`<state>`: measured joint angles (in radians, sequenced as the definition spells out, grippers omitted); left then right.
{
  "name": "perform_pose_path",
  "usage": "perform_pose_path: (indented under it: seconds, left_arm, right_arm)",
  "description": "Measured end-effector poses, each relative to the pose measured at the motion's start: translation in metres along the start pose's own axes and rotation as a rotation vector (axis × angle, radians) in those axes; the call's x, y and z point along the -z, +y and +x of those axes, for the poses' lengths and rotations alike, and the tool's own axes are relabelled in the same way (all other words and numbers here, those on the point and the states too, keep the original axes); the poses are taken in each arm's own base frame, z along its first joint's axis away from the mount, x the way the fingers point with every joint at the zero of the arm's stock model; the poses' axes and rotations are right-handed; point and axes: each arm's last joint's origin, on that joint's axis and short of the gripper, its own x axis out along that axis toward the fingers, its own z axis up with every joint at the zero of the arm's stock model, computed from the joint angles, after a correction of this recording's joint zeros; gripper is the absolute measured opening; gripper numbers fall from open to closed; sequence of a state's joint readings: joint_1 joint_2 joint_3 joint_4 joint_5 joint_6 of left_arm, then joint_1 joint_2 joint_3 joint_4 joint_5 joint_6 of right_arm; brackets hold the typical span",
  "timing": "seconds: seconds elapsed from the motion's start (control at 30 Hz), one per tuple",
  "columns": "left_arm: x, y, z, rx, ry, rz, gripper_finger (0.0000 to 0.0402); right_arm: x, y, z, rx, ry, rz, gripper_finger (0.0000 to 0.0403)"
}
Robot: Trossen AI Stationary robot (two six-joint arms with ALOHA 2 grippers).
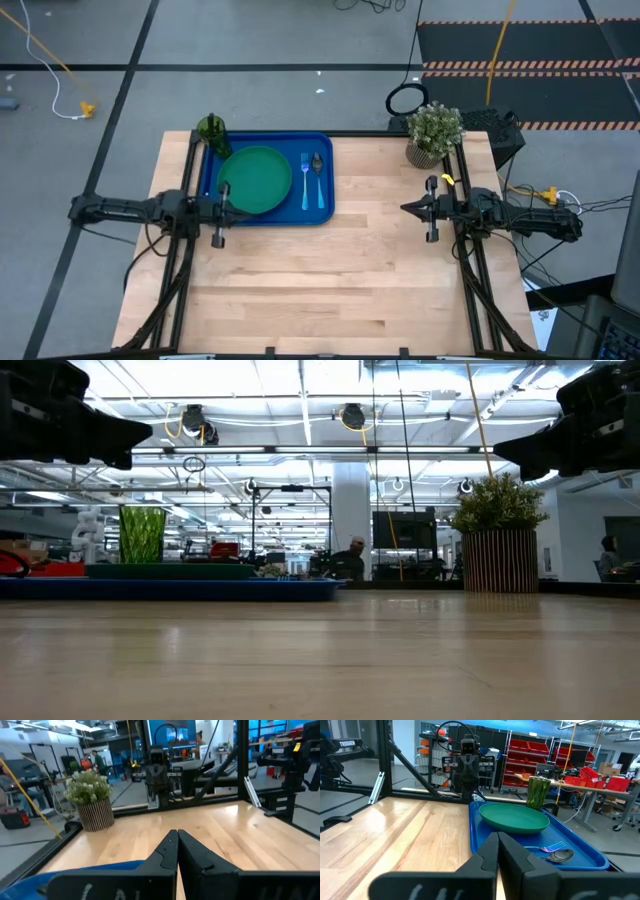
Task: Pick and place plate/cup/fork/spoon on tray
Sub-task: Return To Home Position
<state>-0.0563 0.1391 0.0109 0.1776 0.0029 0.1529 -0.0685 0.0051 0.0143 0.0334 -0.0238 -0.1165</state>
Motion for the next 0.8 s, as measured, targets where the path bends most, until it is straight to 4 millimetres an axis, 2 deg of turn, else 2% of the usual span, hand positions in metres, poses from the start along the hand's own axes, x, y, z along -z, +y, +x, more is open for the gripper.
perform_pose_path:
  seconds: [0.23,0.8]
  left_arm:
    - [0.0022,-0.0004,-0.0089,0.001,0.005,0.010,0.0005]
    - [0.0048,-0.0007,-0.0085,0.003,0.035,0.013,0.0005]
  right_arm:
    - [0.0000,0.0000,0.0000,0.000,0.000,0.000,0.0000]
    - [-0.0001,0.0001,0.0000,-0.002,-0.001,0.000,0.0000]
